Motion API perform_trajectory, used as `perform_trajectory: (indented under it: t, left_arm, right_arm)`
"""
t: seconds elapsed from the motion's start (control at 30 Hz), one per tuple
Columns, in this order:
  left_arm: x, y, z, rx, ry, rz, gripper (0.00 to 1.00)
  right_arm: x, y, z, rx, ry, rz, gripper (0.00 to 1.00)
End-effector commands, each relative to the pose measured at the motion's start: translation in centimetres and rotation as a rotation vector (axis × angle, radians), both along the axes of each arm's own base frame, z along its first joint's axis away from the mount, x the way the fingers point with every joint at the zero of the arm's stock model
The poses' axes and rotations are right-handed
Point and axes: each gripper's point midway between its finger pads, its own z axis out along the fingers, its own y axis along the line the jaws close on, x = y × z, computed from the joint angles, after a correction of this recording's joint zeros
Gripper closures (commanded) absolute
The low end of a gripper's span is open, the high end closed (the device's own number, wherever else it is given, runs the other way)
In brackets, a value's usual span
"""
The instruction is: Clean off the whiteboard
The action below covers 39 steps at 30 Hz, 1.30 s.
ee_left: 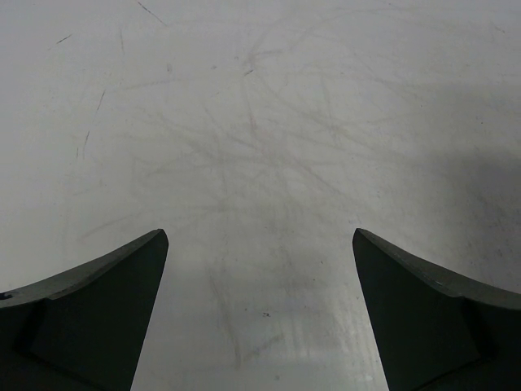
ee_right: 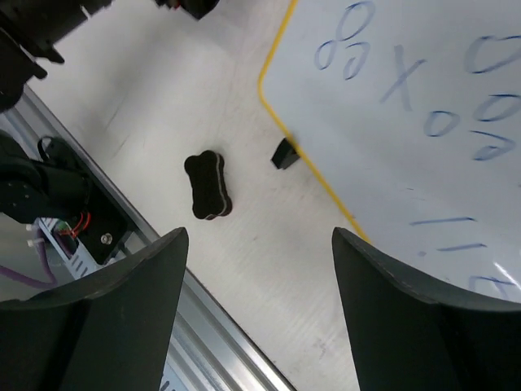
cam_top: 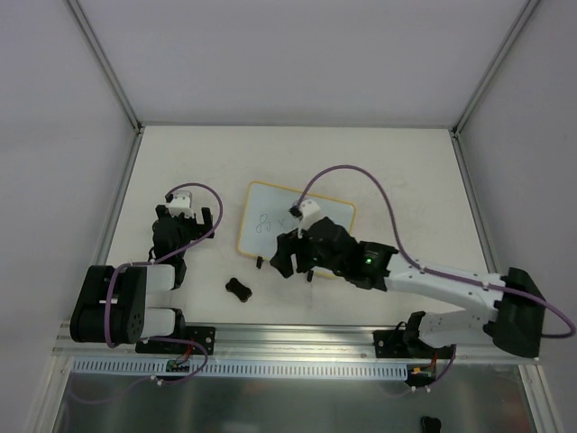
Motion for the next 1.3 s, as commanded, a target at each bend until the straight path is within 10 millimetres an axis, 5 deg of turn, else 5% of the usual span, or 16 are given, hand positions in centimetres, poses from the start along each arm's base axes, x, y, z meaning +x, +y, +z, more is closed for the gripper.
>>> perform_trajectory:
  t: [0.0, 0.23, 0.47, 0.5, 0.73, 0.87, 1.27]
  left_arm:
    - [1.4, -0.2, 2.6, 0.011, -0.056, -0.019, 0.01]
    - [1.5, -0.2, 2.8, 0.011, -0.060, -0.019, 0.01]
    - [0.4, 0.0, 5.9, -0.014, -0.109, 0.010, 0.01]
    - [0.1, 0.3, 7.5, -0.021, -0.151, 0.033, 0.01]
    - [-2.9, 0.0, 10.5, -0.270, -0.166, 0.120, 0.01]
    - [-4.4, -2.2, 11.4, -0.427, -0.130, 0.054, 0.01]
    - [-7.0, -4.8, 9.8, -0.714, -0.027, 0.034, 0.01]
  right_arm:
    - [1.0, -3.6, 1.7, 0.074, -0.048, -0.046, 0.24]
    - [3.8, -11.4, 1.9, 0.127, -0.119, -0.209, 0.23]
    - [5.5, -14.9, 1.5, 0.134, -0.145, -0.311, 0.22]
    - [5.7, -15.2, 1.6, 0.138, -0.148, -0.324, 0.22]
    - [7.9, -18.8, 1.1, 0.111, -0.137, -0.460, 0.15]
    - [8.1, -19.1, 0.8, 0.127, -0.118, -0.451, 0.14]
    - [9.8, -19.0, 0.9, 0.318, -0.172, -0.392, 0.07]
